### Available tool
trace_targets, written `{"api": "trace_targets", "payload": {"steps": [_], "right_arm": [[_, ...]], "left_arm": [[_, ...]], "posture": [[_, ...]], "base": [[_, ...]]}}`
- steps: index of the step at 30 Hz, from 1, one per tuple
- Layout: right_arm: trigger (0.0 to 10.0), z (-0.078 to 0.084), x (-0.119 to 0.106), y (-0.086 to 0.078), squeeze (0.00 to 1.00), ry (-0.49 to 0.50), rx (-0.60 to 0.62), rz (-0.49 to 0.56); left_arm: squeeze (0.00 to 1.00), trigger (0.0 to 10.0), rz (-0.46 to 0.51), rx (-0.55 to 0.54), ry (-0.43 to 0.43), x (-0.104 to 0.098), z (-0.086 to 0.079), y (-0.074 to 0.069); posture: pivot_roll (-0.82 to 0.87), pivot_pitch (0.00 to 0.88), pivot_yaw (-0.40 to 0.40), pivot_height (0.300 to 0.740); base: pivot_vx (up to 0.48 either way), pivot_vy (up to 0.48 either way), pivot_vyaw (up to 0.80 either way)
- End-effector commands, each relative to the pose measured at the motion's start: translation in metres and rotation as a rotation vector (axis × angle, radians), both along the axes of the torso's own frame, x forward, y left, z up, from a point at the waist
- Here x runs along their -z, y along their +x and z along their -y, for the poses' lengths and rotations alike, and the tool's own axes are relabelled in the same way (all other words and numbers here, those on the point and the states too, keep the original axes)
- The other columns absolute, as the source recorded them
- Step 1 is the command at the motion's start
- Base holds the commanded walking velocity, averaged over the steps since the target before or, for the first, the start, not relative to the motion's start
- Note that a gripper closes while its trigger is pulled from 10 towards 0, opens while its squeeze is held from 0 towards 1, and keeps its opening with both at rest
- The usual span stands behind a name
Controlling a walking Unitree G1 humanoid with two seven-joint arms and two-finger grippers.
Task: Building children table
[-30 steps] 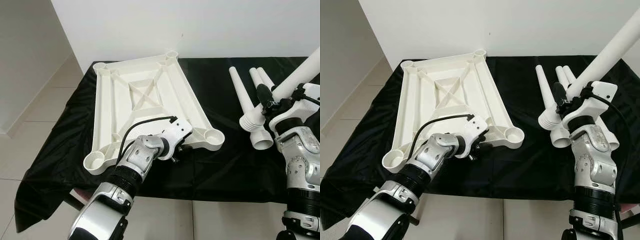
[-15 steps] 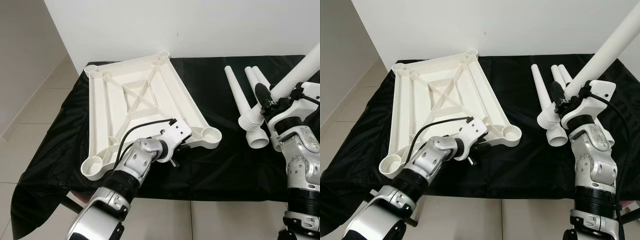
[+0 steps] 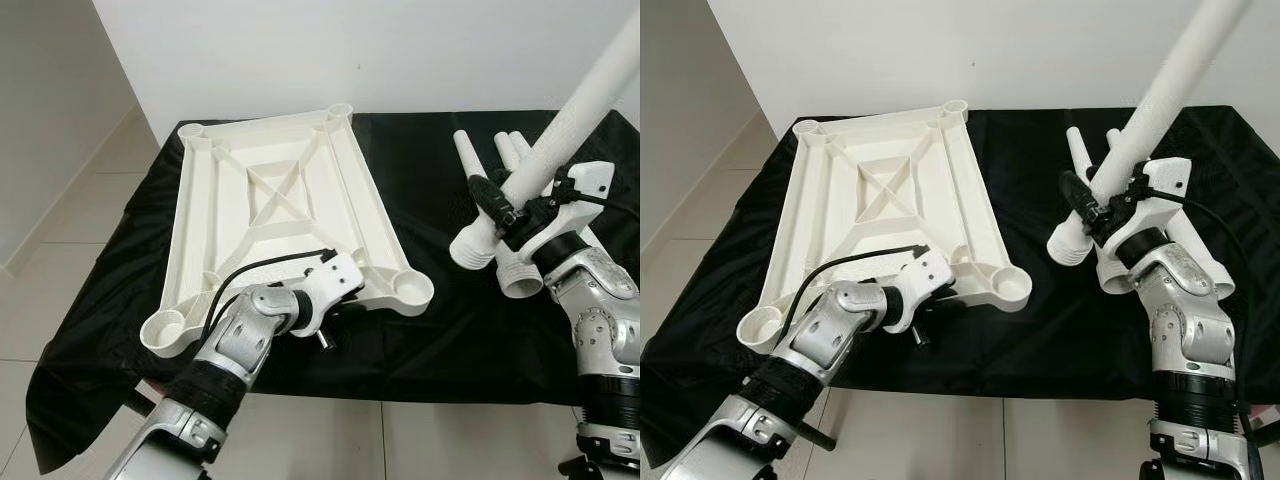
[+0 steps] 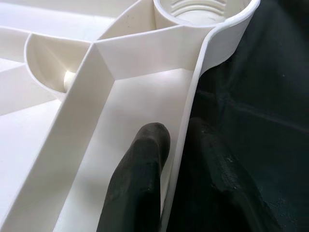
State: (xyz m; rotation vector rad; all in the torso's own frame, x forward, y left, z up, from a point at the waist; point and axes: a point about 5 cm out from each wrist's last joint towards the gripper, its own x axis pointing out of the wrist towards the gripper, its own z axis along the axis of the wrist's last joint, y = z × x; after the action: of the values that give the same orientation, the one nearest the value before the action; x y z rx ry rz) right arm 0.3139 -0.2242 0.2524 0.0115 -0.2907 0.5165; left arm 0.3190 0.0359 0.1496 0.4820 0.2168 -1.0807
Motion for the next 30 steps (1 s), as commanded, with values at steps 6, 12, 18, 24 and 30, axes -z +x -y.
{"api": "trace_targets", "payload": {"steps": [6, 12, 18, 24, 30], "right_arm": [[10.0, -0.017, 0.011, -0.001, 0.00, -0.016, -0.148, -0.039], [10.0, -0.035, 0.023, -0.002, 0.00, -0.038, -0.270, -0.075], [10.0, -0.037, 0.022, 0.005, 0.00, 0.002, -0.234, -0.053], [10.0, -0.037, 0.023, 0.001, 0.00, 0.026, -0.225, -0.045], [10.0, -0.028, 0.020, 0.001, 0.00, 0.066, -0.154, -0.021]], "left_arm": [[0.00, 10.0, 0.022, -0.010, 0.036, -0.001, -0.015, -0.005], [0.00, 10.0, 0.017, -0.033, 0.053, 0.001, -0.025, -0.005], [0.00, 10.0, 0.034, -0.088, 0.018, -0.003, -0.026, -0.001], [0.00, 10.0, 0.035, -0.127, -0.049, -0.008, -0.023, 0.002], [0.00, 10.0, 0.080, -0.157, -0.082, -0.015, -0.021, 0.005]], "posture": [[-0.16, 0.093, 0.095, 0.740], [-0.15, 0.092, 0.090, 0.740], [-0.14, 0.081, 0.071, 0.740], [-0.14, 0.076, 0.075, 0.740], [-0.15, 0.074, 0.080, 0.740]], "base": [[0.000, 0.000, 0.00], [0.000, 0.000, 0.00], [0.000, 0.000, 0.00], [0.000, 0.000, 0.00], [0.000, 0.000, 0.00]]}}
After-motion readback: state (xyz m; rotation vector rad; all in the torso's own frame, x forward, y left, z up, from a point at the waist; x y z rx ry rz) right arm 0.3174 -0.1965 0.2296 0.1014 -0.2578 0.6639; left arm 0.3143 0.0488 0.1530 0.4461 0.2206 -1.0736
